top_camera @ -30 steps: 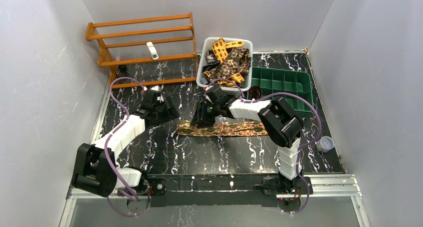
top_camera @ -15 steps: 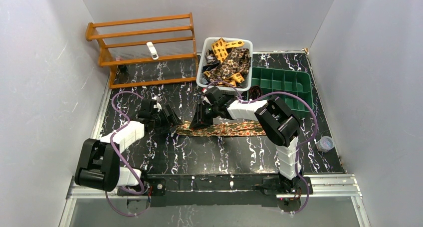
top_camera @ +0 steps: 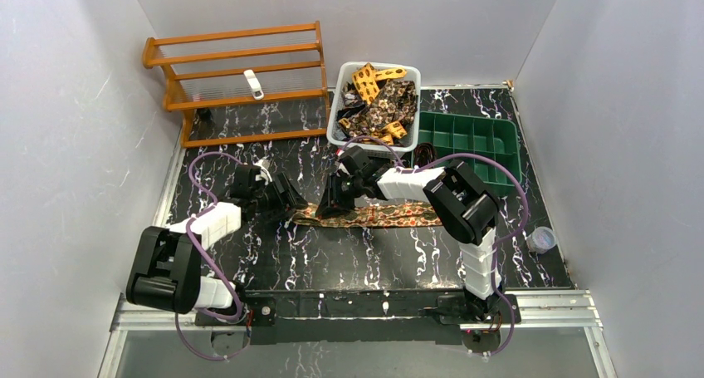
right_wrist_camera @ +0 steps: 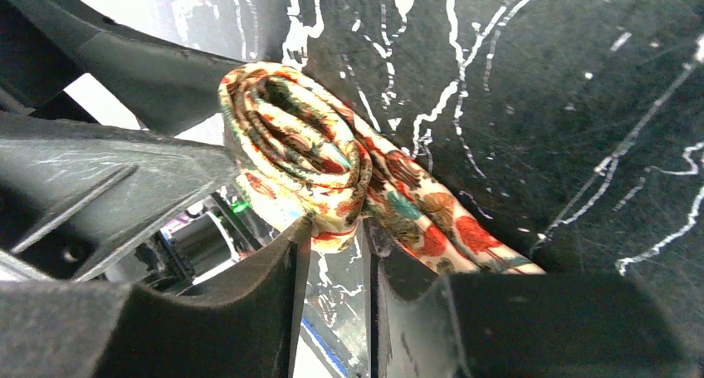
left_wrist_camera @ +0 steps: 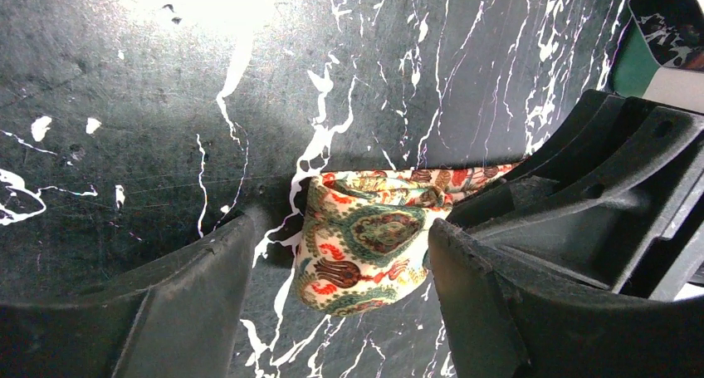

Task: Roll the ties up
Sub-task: Roll the tie at the center of the board.

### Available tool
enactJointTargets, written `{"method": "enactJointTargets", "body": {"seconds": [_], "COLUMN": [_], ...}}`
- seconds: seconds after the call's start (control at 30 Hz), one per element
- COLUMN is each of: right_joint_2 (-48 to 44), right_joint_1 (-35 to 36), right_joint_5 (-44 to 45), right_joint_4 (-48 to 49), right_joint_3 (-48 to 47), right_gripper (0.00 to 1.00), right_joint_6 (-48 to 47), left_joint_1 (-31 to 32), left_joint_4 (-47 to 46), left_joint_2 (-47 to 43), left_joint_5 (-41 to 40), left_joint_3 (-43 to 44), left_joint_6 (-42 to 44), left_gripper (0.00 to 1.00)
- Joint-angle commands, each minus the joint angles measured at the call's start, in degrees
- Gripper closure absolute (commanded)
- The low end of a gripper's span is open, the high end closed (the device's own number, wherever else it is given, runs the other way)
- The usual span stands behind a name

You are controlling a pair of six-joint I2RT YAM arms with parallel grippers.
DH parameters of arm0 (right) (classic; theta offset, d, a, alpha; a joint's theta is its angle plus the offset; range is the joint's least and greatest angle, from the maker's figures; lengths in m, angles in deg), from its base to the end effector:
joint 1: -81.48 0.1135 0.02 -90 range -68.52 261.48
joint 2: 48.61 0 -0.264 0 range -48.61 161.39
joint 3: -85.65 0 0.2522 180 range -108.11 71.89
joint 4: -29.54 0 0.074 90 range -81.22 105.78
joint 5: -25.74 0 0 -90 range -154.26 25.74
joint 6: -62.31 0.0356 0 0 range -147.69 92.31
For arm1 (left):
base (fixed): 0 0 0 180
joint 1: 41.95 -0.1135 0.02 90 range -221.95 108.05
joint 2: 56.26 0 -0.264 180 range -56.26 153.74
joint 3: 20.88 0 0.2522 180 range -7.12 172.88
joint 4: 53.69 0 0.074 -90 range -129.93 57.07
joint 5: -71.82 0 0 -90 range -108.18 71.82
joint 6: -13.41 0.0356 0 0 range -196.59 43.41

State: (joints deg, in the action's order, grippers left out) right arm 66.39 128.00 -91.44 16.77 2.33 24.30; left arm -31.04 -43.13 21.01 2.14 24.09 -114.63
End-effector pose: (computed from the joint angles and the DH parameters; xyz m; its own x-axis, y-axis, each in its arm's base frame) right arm 0.2783 0.3171 0.1463 -0.9821 -0.0170 -0.1876 -0.1560 0.6316 0.7594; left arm 0.2468 -0.0602 0.1632 -0.7894 -0.4363 -0.4318 -0.0749 0.7666 -0.6377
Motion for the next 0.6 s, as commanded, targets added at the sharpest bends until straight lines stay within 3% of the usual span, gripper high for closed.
{"method": "enactJointTargets", "body": {"seconds": [0.0,0.57], "right_joint_2": [-1.1,0.01], "right_joint_1": [0.15,0.12], "right_joint_5": [2.9,4.09], "right_joint_4": [-3.63,-6.56], "right_joint_3": [-1.02,-2.2], "right_gripper": [0.61,0.7], "right_joint_6": [-2.63,-4.7], "left_joint_1": [-0.37,-0.37], "left_joint_4": [2.26,-0.87], "left_joint_2": [-1.03,-3.06], "left_joint_5": [0.6,3.04], "left_joint_3": [-1.32,-3.91], "left_joint_6": [2.23,2.26], "left_gripper": [0.27,0.28]}}
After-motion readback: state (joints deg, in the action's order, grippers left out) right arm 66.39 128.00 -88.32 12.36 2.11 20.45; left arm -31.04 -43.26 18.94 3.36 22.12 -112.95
